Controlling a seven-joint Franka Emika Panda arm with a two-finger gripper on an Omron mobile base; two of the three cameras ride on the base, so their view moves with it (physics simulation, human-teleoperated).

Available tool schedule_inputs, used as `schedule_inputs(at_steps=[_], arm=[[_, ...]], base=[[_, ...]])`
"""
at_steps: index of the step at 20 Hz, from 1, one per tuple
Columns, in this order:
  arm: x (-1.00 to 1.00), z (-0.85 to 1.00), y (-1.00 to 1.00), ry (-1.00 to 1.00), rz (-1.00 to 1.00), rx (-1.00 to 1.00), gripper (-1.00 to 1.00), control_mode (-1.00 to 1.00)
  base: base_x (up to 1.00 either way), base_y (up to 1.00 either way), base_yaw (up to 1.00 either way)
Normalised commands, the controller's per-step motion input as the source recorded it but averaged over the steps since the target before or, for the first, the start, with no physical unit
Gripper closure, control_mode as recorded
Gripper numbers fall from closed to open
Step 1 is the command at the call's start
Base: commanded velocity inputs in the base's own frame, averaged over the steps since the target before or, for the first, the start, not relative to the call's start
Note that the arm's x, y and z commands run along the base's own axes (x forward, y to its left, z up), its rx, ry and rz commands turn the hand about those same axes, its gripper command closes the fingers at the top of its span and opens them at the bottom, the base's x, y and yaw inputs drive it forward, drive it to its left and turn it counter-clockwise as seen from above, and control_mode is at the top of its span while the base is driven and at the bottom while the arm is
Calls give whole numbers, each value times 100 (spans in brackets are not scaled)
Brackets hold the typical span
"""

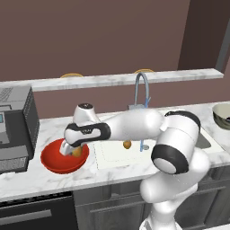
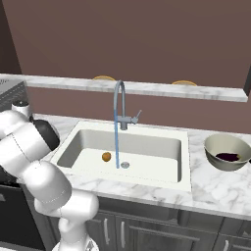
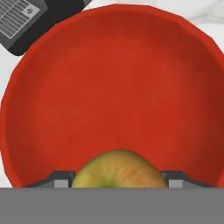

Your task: Pick the apples from the sink and place them in one bowl. Place the eggplant in the other bowl. Then turn off the sink faucet.

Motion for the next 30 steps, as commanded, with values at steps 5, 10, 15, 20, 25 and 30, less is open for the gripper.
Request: schedule_inputs(at_steps=[5, 10, 15, 20, 25, 30], arm=[[17, -18, 5, 0, 0, 0, 100, -100], [13, -12, 12, 0, 0, 0, 100, -100], [8, -11, 15, 0, 0, 0, 100, -100], [6, -10, 13, 2, 0, 0, 100, -100], [7, -11, 6, 3, 0, 0, -100, -100], [5, -1, 1, 0, 1, 0, -100, -100]], base=[[0, 0, 0], [0, 0, 0], [0, 0, 0], [0, 0, 0], [0, 0, 0], [0, 0, 0]])
